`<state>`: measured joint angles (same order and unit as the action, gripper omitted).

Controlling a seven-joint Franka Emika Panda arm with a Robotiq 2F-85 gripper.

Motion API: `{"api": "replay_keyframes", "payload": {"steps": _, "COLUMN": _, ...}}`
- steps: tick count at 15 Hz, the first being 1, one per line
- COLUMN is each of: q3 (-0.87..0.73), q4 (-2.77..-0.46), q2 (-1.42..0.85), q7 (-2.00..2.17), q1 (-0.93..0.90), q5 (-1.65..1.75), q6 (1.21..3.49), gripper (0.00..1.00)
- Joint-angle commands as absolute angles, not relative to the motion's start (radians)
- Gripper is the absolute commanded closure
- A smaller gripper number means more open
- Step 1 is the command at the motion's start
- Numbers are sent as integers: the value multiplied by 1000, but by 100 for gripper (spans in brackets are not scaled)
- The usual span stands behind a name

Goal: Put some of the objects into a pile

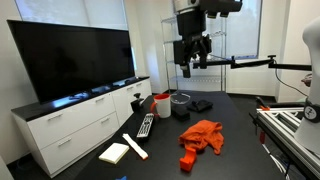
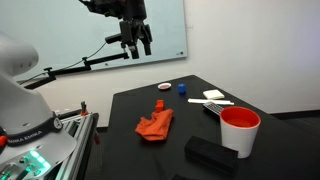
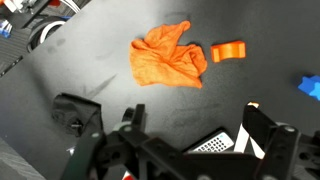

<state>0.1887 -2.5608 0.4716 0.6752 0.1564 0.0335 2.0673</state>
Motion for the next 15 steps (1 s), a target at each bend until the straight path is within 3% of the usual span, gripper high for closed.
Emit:
{"api": "replay_keyframes", "payload": {"steps": 1, "q3": 148, "q4": -2485, "q2": 361, "q7": 814, "q1": 198, "q5": 54, "q6": 2090, "gripper": 0}}
{"api": "replay_keyframes", "payload": {"steps": 10, "q3": -86, "q4": -2336, "q2": 116, "q7": 988, "q1": 281, "q5": 24, "q6": 2194, "gripper": 0}}
{"api": "replay_keyframes", "payload": {"steps": 15, "q3": -141, "q4": -2326, "q2": 92, "q7": 979, "q1": 266, "q5": 29, "q6": 2202, "gripper": 0}}
